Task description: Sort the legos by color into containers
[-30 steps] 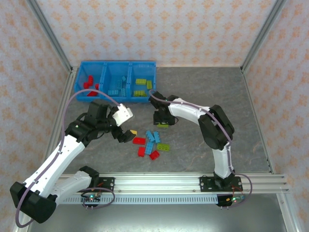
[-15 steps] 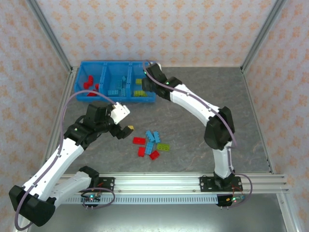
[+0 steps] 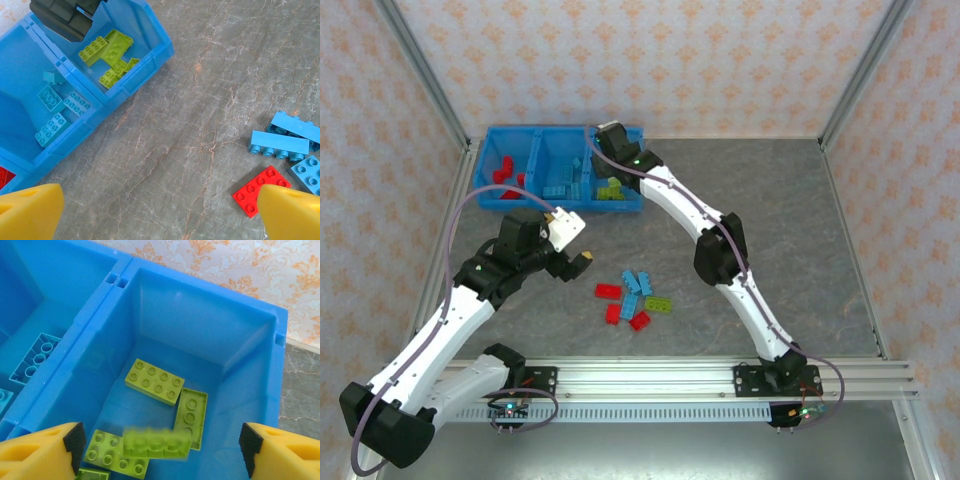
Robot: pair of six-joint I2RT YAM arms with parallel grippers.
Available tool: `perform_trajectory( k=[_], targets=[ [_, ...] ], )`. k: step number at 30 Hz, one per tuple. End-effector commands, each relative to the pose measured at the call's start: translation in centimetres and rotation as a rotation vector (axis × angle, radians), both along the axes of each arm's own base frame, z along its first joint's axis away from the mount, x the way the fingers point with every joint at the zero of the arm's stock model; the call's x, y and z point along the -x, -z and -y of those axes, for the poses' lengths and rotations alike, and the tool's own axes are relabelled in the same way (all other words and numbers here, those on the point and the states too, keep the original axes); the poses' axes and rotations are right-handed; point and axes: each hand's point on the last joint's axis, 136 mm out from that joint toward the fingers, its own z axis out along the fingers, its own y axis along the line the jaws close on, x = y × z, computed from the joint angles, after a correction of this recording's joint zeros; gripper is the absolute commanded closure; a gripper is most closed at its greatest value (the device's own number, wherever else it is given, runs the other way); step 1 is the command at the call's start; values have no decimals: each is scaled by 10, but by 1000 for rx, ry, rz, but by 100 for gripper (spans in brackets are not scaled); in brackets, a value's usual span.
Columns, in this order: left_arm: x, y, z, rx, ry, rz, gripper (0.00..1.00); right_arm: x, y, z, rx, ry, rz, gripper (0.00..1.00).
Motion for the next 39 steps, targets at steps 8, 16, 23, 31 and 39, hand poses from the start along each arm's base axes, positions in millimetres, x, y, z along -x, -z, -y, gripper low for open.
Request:
perform_trajectory(
  k=[8,16,23,31,39],
  targets=[
    [-17,-2,-12,6,-132,18,0,58,-101,32,-86,-21,-51,14],
    [-37,-1,-5,246,-391,-168,0,155,-101,93,-235,-30,-84,9],
    [-24,72,34,469,-654,-649,1,224,-70,137,-287,-18,-171,5],
    [10,141,47,103,-589,-737,1,229,-56,149,-265,28,-191,5],
    [24,181,68,61,-519,-852,3,224,-48,142,-249,20,-219,4]
  ],
)
